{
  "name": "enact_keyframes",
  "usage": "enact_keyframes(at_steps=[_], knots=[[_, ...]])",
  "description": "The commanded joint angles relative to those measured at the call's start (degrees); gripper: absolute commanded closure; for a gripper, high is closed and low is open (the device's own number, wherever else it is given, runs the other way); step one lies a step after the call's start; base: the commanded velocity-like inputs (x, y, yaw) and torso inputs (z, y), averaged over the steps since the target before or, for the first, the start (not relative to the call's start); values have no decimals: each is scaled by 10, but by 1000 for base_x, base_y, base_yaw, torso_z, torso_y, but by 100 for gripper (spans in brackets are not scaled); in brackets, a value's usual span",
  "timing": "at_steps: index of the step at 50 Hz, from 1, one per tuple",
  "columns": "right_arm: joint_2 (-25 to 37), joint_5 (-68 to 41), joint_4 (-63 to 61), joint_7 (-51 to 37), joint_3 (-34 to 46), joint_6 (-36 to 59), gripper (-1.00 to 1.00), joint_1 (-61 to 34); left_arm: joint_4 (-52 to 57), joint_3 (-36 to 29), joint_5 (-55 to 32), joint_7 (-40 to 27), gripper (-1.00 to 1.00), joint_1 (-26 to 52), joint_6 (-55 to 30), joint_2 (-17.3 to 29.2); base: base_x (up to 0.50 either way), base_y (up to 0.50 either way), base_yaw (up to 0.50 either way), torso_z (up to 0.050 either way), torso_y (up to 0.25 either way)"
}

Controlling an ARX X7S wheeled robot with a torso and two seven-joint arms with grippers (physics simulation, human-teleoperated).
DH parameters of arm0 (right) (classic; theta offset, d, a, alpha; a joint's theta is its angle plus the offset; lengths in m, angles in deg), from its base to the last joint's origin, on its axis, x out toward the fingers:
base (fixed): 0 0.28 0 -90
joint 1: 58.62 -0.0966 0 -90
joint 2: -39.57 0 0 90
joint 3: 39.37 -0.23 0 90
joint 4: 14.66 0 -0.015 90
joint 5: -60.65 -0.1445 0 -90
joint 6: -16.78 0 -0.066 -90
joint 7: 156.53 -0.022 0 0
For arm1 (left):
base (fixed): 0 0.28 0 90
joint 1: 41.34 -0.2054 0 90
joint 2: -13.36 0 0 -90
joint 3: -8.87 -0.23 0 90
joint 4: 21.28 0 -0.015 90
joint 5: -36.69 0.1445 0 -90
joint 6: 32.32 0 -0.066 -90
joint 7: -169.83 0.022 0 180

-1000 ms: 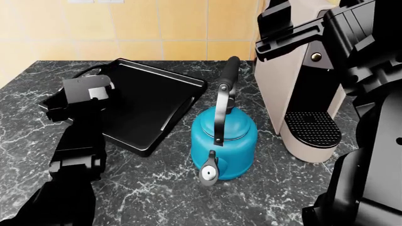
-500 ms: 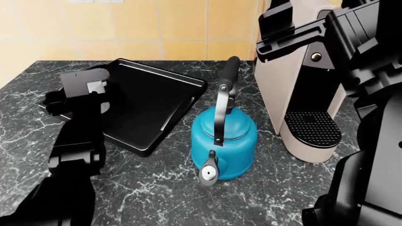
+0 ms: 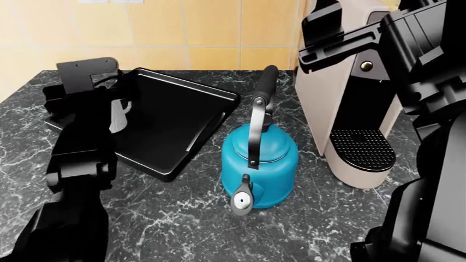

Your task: Pick the kettle from the counter and place it on the tray. Then pick the mug from the cabinet and place it on the tray. Then close the cabinet doors.

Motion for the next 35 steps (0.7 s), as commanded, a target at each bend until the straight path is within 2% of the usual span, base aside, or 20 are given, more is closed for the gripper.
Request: enact_keyframes(at_steps=[1,13,19,22,31,35], knots=[[0,4,-2,2,4,5,-100,-4,250,6,-21,13,-100,-44,-164,3,0,0,0,0,0],[12,19,-8,10,27,36,-100,-33,430,-8,-38,32,-100,-17,-367,22,0,0,0,0,0],[14,24,-11,13,33,43,-100,-38,468,-30,-35,45,-100,-3,-409,33,0,0,0,0,0],[17,29,-12,15,39,52,-100,-45,499,-65,-30,70,-100,1,-450,45,0,0,0,0,0],[24,50,-16,29,62,79,-100,-70,562,-112,-51,126,-100,53,-579,64,0,0,0,0,0],[24,62,-17,38,66,80,-100,-71,575,-119,-71,147,-100,88,-671,61,0,0,0,0,0]])
